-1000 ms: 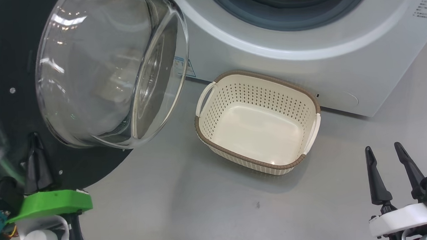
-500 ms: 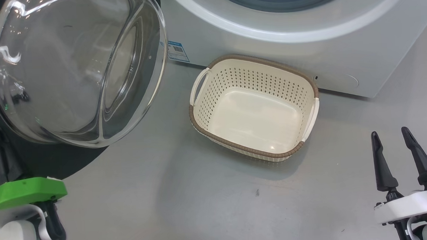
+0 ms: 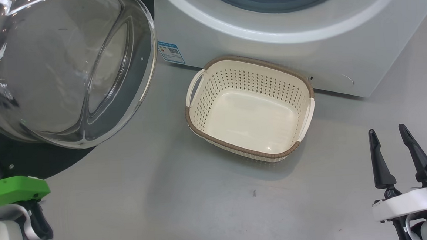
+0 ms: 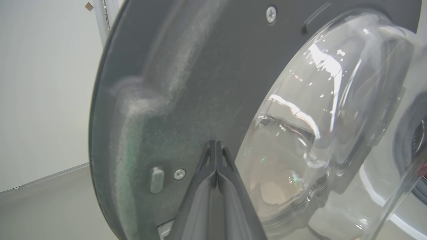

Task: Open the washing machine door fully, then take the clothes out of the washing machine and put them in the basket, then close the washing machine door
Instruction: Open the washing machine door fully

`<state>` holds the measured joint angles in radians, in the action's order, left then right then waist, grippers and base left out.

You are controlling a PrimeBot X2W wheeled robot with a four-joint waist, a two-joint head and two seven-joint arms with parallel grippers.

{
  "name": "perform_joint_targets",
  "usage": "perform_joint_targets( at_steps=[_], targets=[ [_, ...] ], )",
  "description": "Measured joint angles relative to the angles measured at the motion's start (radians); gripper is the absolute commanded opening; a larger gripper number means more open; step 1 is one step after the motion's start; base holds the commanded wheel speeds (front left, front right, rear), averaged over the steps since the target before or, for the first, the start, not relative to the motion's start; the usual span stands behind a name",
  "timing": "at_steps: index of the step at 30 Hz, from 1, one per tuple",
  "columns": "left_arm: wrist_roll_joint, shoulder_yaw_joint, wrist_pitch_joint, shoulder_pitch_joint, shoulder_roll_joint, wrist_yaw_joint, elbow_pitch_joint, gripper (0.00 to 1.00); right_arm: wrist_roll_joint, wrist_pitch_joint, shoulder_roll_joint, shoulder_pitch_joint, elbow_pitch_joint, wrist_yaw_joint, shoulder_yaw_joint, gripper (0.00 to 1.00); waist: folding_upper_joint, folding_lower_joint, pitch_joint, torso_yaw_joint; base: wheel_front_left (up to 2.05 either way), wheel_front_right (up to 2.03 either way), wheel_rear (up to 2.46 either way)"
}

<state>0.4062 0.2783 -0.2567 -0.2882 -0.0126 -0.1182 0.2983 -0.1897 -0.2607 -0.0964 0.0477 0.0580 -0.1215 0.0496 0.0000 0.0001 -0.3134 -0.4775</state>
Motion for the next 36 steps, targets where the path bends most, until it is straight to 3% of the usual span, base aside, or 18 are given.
perform_joint_targets(
  at_steps=[18,24,36],
  targets=[
    [-0.084,-0.011,0.0,0.021,-0.002,0.002,-0.026,0.0,0.0,0.0,0.012,0.0,0.028,0.0,-0.01,1.0,0.0,0.0,0.05,0.013,0.0,0.0,0.0],
    [-0.068,-0.103,0.0,0.077,-0.003,0.028,-0.059,0.0,0.0,0.0,0.018,0.0,0.03,0.0,-0.01,1.0,0.0,0.0,0.071,0.018,0.0,0.0,0.0],
    [-0.031,-0.304,0.0,0.194,-0.008,0.037,-0.139,0.0,-0.001,0.0,0.031,0.001,0.035,0.0,-0.018,1.0,0.0,0.0,0.108,0.046,0.0,0.0,0.0]
  ],
)
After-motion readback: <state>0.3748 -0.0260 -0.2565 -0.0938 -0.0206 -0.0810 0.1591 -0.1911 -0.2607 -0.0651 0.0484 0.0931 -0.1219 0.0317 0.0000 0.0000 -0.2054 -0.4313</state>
